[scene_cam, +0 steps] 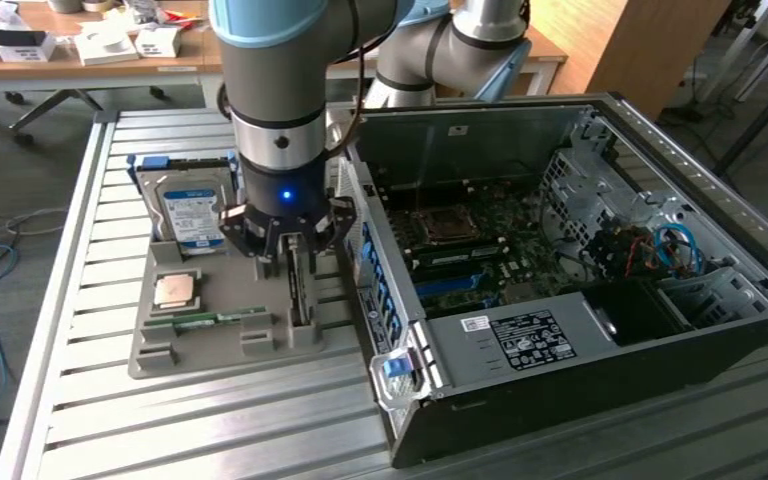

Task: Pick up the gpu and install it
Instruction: 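Pick up the gpu and move the gpu toward the slot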

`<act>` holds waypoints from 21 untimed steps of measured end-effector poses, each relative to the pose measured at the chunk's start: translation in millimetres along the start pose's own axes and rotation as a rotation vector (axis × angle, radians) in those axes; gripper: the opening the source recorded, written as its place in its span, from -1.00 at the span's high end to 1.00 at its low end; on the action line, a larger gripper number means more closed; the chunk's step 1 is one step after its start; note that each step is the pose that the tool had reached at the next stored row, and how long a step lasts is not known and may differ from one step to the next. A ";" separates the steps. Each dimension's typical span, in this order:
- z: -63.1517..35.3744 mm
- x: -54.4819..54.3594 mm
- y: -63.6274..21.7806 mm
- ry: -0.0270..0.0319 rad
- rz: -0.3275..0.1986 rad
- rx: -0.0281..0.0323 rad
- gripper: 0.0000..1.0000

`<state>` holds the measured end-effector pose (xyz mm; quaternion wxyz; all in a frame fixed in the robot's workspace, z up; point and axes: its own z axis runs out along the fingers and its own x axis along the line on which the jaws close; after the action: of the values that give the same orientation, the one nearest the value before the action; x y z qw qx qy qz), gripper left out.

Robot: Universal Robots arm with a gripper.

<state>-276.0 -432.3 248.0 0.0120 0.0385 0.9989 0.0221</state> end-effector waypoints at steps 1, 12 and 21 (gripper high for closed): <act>1.7 0.1 -0.1 0.0001 0.000 0.0001 0.06; 9.0 0.5 2.6 0.0002 0.000 0.0002 0.06; 13.2 0.6 2.7 0.0002 0.000 0.0002 0.06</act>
<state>-276.1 -429.0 234.9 0.0119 0.0386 0.9989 0.0220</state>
